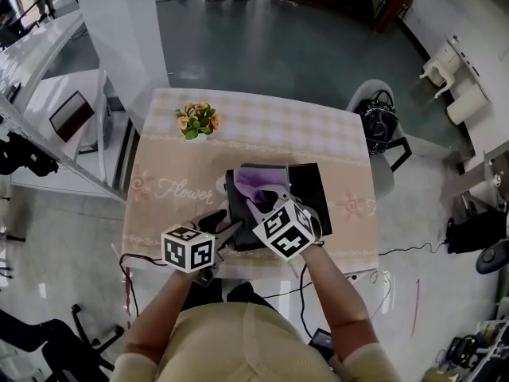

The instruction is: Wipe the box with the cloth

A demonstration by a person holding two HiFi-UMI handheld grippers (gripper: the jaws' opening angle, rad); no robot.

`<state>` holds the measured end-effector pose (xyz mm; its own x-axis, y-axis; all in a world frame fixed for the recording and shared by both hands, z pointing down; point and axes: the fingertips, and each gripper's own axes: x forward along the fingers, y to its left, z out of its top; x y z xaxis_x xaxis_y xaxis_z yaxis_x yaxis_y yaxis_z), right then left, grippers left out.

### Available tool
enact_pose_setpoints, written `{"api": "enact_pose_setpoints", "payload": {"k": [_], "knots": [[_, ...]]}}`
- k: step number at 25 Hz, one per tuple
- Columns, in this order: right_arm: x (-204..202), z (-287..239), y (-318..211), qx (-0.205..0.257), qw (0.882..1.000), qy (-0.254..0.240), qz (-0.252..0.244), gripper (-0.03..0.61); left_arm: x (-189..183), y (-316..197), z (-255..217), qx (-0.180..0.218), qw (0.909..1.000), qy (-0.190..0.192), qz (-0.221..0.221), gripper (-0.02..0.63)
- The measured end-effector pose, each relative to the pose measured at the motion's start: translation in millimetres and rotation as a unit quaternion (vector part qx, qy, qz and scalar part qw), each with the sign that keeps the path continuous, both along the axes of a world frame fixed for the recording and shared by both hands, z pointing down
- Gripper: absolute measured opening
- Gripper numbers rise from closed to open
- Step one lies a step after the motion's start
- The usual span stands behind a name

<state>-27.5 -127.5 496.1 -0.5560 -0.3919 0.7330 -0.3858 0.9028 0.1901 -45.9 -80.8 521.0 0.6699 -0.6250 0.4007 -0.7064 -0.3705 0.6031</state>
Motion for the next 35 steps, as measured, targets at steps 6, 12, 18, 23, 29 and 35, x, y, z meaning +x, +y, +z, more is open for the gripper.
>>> {"api": "enact_pose_setpoints", "payload": {"k": [6, 12, 18, 23, 29, 35], "knots": [[-10, 1, 19, -0.030, 0.998, -0.002, -0.062, 0.083, 0, 3, -1, 0.005, 1.0000, 0.001, 0.003, 0.255], [-5, 4, 36, -0.056, 0.994, 0.011, -0.089, 0.083, -4, 7, 0, 0.009, 0.9999, 0.006, 0.005, 0.253], [3, 3, 55, -0.077, 0.991, 0.021, -0.108, 0.083, -9, 13, -4, 0.014, 0.9998, 0.017, 0.003, 0.247], [9, 4, 70, -0.092, 0.988, 0.028, -0.119, 0.083, -19, 13, -11, 0.020, 0.9988, 0.041, -0.015, 0.247], [13, 3, 83, -0.111, 0.985, 0.034, -0.126, 0.083, -37, 17, -28, 0.038, 0.9976, 0.052, -0.025, 0.246], [17, 2, 96, -0.126, 0.981, 0.048, -0.142, 0.083, -54, 20, -38, 0.051, 0.9958, 0.062, -0.043, 0.232]]}}
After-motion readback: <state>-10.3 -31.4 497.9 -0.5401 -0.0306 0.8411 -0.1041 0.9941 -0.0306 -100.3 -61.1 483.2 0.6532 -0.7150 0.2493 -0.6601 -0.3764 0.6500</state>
